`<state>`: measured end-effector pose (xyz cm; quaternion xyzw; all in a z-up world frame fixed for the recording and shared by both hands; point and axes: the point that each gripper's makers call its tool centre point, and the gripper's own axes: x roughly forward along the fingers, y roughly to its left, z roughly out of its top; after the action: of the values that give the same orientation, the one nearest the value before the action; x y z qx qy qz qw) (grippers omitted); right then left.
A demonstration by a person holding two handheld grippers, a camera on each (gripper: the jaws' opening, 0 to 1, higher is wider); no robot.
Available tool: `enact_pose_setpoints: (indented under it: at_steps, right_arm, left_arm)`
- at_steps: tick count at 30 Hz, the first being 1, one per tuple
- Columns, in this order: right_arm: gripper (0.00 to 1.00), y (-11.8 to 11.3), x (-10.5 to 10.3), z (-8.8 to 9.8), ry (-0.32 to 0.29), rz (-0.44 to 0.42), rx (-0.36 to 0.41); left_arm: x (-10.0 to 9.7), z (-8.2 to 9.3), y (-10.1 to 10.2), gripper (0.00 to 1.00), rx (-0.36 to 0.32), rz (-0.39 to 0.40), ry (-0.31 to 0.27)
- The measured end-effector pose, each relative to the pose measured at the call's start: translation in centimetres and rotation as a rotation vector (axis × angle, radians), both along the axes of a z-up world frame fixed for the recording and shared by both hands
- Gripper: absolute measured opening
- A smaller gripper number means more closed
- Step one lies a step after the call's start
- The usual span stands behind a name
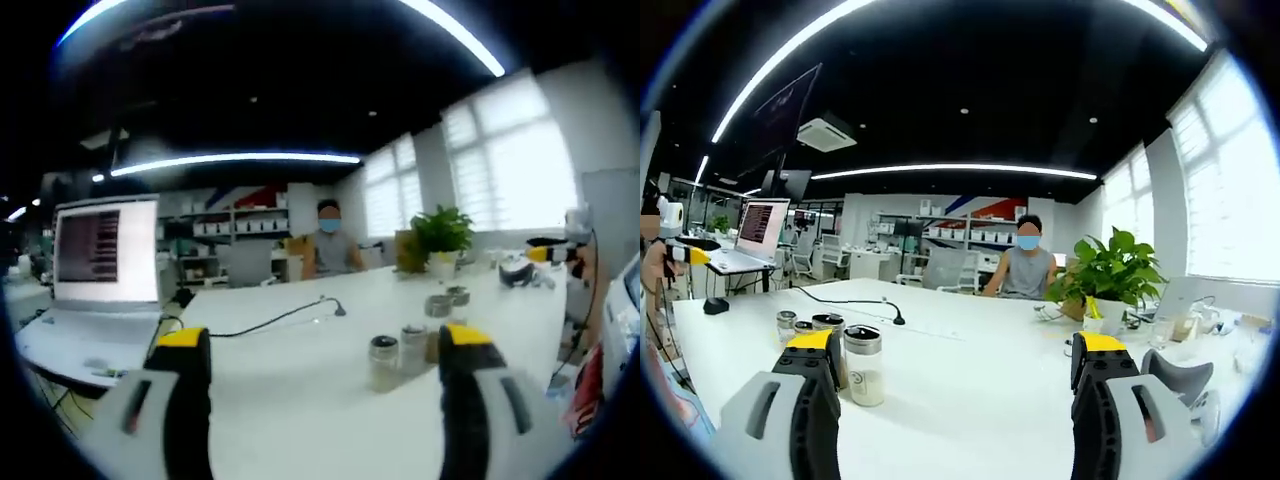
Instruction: Rotate the seasoning bottle until the label or dispensing opening points toward the visible target arrow and the bottle remains upright within the marked orientation range
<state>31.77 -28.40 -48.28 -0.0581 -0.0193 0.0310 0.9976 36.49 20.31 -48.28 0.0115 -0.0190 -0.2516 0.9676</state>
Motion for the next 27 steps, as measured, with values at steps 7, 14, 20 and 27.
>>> enact_pose_setpoints:
  at_steps: [7,14,20,27]
  right_arm:
    - [0.99,0.1,0.3,0.0,0.009,0.022,0.001]
    - [0.99,0.2,0.3,0.5,-0.001,0.020,0.001]
    - [0.99,0.0,0.6,0.3,0.017,0.025,-0.002]
    - [0.99,-0.7,0.2,0.7,0.004,0.003,-0.007]
  left_arm:
    - [-0.1,0.2,-1.0,1.00,-0.009,-0.033,0.006]
    - [-0.2,0.8,-1.4,1.00,-0.025,-0.045,-0.009]
    - [0.1,0.6,-2.1,1.00,-0.044,-0.059,0.008]
    - [-0.1,0.7,-2.5,1.00,-0.038,-0.069,0.001]
